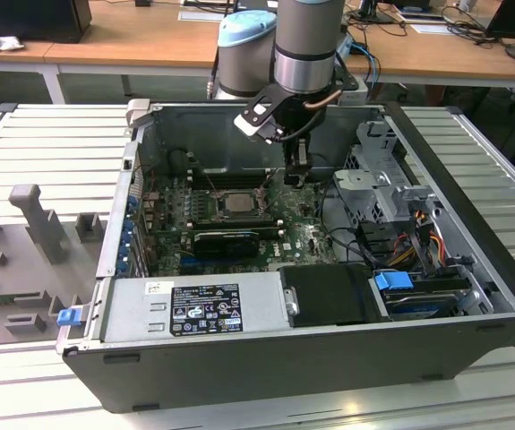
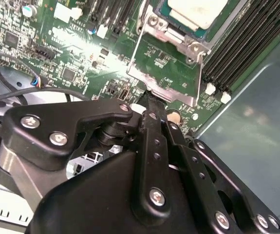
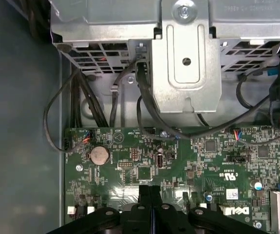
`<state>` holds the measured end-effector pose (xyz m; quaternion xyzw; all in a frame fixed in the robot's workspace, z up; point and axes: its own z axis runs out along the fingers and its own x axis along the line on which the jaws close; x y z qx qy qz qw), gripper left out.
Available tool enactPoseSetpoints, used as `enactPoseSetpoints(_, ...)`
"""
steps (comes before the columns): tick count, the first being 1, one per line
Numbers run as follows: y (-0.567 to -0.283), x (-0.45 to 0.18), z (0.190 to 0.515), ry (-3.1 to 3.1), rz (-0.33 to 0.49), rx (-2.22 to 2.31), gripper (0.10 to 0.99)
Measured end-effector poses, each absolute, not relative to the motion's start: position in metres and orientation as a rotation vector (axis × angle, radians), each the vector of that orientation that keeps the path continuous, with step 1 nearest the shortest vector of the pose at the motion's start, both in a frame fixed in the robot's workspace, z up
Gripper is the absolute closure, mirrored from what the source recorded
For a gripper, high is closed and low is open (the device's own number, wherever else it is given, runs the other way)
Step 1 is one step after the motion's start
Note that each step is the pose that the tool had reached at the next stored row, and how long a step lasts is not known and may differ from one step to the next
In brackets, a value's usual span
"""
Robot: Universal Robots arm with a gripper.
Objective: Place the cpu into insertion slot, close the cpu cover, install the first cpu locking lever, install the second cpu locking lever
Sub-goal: 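Close the cpu cover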
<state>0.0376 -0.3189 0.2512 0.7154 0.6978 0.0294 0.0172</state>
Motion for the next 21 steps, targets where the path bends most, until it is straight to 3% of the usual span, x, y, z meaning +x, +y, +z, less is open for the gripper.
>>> enactPoseSetpoints(21, -0.319, 0.018, 0.251, 2.168, 0.092, 2.223, 0.98)
